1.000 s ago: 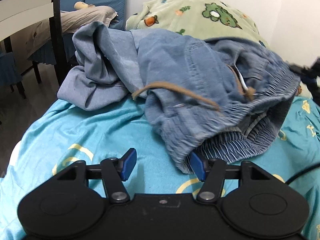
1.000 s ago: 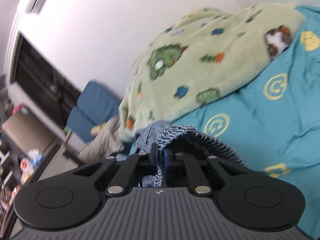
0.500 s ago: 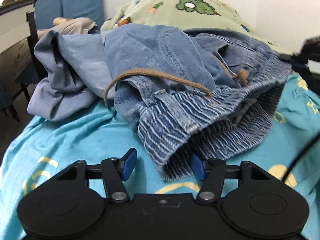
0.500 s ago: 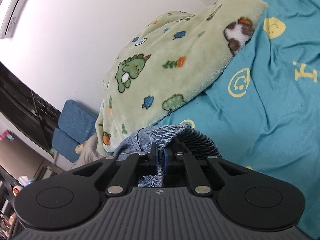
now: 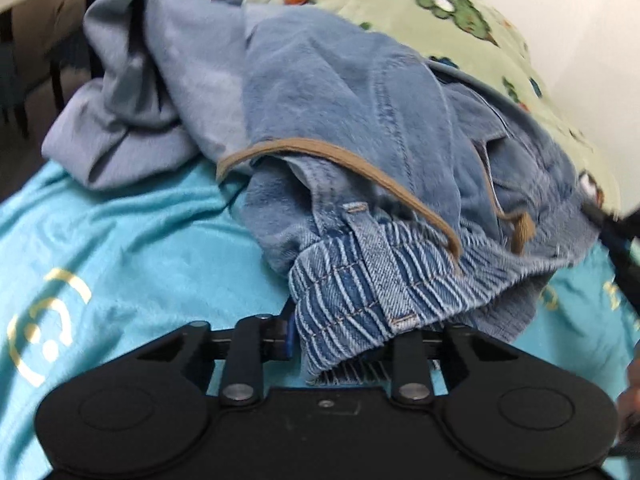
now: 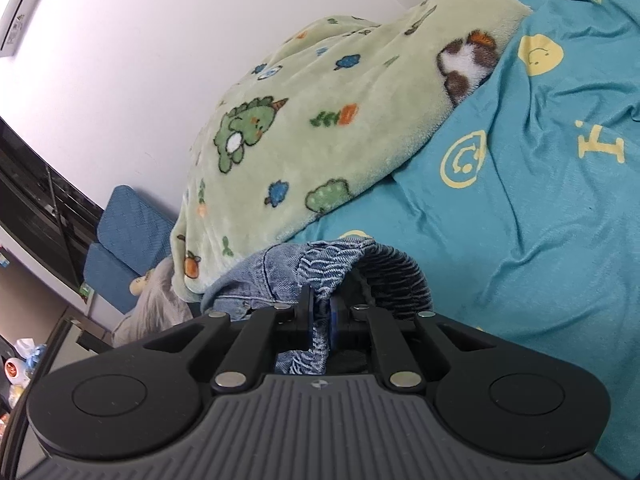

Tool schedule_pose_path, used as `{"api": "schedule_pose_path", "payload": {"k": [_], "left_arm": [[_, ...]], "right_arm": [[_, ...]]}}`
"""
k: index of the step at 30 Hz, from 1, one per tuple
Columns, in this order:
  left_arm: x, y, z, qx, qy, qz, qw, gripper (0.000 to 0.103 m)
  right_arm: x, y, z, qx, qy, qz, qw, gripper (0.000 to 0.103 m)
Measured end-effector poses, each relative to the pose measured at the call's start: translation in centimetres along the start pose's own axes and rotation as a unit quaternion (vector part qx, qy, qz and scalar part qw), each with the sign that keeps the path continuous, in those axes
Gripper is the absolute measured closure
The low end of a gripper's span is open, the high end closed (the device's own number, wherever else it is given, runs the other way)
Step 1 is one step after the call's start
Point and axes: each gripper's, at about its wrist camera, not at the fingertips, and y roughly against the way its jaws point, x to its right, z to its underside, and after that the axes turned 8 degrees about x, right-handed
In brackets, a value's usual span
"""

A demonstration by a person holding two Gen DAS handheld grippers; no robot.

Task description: Fold clothes

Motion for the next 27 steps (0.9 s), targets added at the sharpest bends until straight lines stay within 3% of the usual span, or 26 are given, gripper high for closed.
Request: {"api": "schedule_pose_path", "payload": {"k": [10,15,22,27], "left_arm": [[-1.1,0.3,-0.8,-0.009,0.051,0.012,0.9986,0.096],[0.3,3.8,-0.2,0.055,0.014,0.033,0.9979,0.096],[5.7,12.7,1.6,0.167,-0.051,0.119,0.9774,0.096],[12.1,14.5,3.1,0.203,-0.082,0.173,0.9603,0.096]], "right_arm": [[-0.8,0.1,0.2,0.006,0.020,0.006,1.000,0.096],[-3.5,0.9,-1.4,0.032,0.048,-0.003,0.998,0.097],[-8.9,2.8,-7.0,0.070,0.103,-0.052,0.991,0.098],[-10.0,2.8,-12.4,0.074,0.137,-0.060,0.986,0.098]]}}
